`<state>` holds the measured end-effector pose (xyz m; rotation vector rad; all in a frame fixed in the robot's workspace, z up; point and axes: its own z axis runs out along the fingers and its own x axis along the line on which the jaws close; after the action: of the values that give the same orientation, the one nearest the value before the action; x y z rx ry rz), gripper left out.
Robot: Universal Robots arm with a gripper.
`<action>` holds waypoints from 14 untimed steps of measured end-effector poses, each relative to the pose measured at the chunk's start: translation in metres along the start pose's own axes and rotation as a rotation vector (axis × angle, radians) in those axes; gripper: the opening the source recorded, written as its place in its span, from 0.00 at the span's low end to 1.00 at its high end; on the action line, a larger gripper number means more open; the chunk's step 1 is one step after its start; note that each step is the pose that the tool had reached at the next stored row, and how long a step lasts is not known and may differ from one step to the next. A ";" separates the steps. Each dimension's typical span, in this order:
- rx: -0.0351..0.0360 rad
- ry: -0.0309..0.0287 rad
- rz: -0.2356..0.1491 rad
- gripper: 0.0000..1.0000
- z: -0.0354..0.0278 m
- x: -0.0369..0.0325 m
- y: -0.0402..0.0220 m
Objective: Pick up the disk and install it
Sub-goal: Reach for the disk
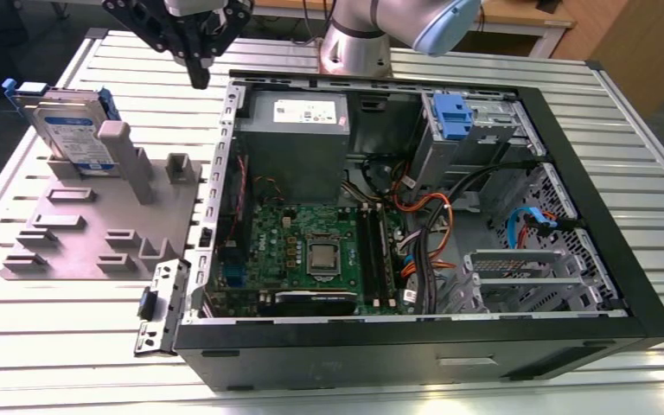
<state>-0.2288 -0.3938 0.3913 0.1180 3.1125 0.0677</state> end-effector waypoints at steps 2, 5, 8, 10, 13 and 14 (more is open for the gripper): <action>0.0001 0.0001 0.000 0.11 0.0000 0.0005 0.0000; 0.0001 0.0000 0.000 0.11 0.0000 0.0006 -0.0001; 0.0001 0.0001 0.000 0.11 -0.0001 0.0016 -0.0001; 0.0001 0.0001 0.000 0.11 -0.0001 0.0030 -0.0002; 0.0001 0.0001 0.000 0.11 -0.0002 0.0053 -0.0004; 0.0001 0.0000 0.000 0.11 -0.0002 0.0060 -0.0005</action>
<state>-0.2348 -0.3938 0.3913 0.1180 3.1125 0.0676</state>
